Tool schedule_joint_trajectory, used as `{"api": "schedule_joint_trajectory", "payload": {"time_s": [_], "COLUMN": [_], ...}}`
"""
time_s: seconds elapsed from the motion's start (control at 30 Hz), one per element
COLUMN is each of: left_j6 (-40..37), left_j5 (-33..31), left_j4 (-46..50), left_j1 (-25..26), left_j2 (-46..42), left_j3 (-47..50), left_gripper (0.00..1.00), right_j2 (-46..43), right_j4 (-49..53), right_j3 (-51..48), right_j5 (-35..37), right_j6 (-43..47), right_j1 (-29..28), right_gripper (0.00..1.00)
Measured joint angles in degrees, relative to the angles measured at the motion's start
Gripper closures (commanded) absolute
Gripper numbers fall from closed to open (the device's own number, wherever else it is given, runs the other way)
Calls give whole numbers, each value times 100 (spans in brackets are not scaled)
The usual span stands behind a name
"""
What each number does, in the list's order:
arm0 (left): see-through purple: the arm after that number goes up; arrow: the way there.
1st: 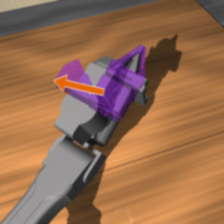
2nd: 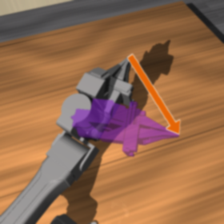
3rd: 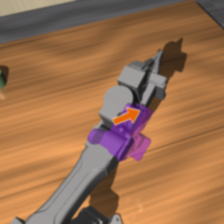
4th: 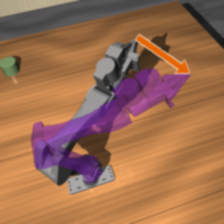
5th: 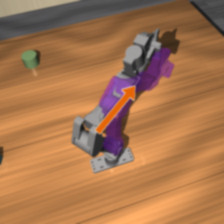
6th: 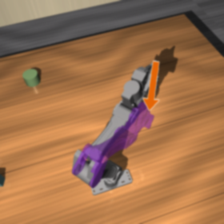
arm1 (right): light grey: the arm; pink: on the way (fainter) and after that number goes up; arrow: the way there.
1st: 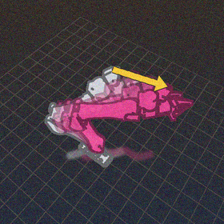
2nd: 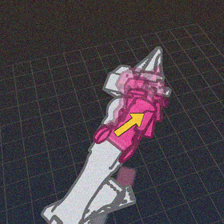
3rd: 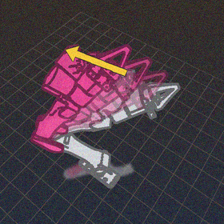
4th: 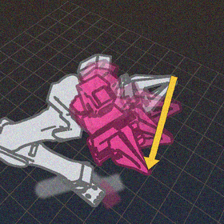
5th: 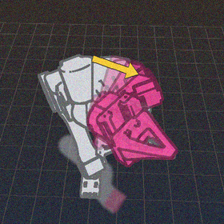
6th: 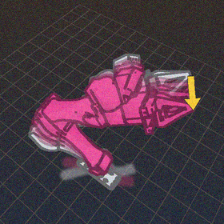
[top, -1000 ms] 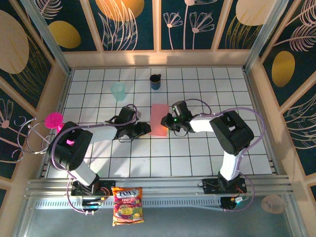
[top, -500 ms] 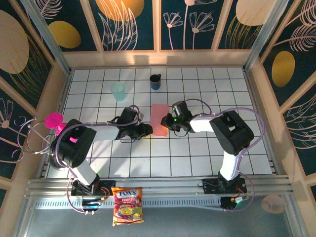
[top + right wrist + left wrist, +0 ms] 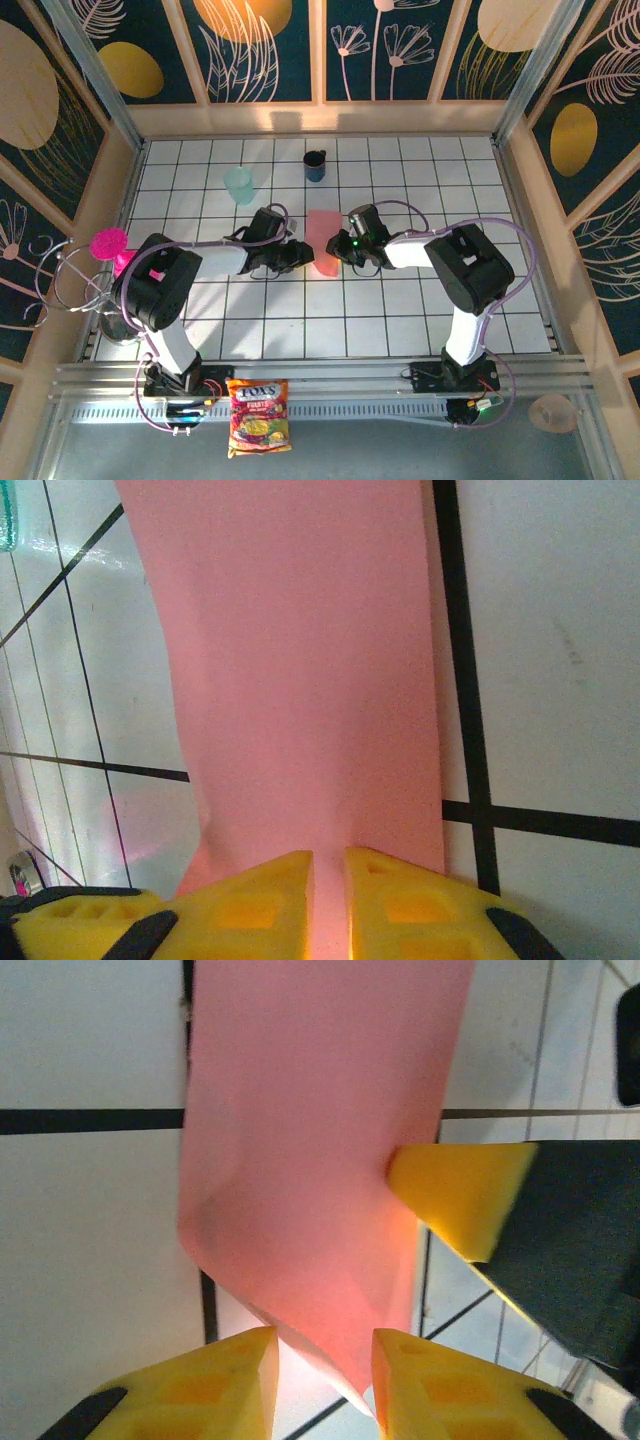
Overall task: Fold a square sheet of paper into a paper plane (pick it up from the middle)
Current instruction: Third fold the triangle at the center of the table.
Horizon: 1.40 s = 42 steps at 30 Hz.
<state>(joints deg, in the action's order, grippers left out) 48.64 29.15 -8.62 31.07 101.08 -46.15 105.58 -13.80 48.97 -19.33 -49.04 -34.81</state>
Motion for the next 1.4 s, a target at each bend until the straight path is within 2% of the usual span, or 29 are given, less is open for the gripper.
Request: {"api": "schedule_joint_trajectory", "payload": {"time_s": [0.13,0.33,0.5,0.83,1.0,1.4], "left_j6": [-42,-57,-31,55,48,-186], "left_j5": [-42,-111,-114,-83,28,46], "left_j4": [48,57,42,-59,-109,-22], "left_j1": [-33,-81,-81,-116,-216,-269], "left_j2": [83,83,66,103,289,485], "left_j3": [-26,-46,-20,-48,-223,-474], "left_gripper": [69,59,57,68,70,83], "right_j2": [0,0,0,0,0,0], "right_j4": [-15,-24,-42,-39,-39,-44], "right_j3": [-2,-9,-15,-15,-15,-15], "right_j5": [-2,0,0,0,0,-2], "right_j6": [-4,-68,-85,-85,-83,-83], "right_j1": [0,0,0,-2,0,-2], "right_gripper": [83,83,83,84,84,82]}}
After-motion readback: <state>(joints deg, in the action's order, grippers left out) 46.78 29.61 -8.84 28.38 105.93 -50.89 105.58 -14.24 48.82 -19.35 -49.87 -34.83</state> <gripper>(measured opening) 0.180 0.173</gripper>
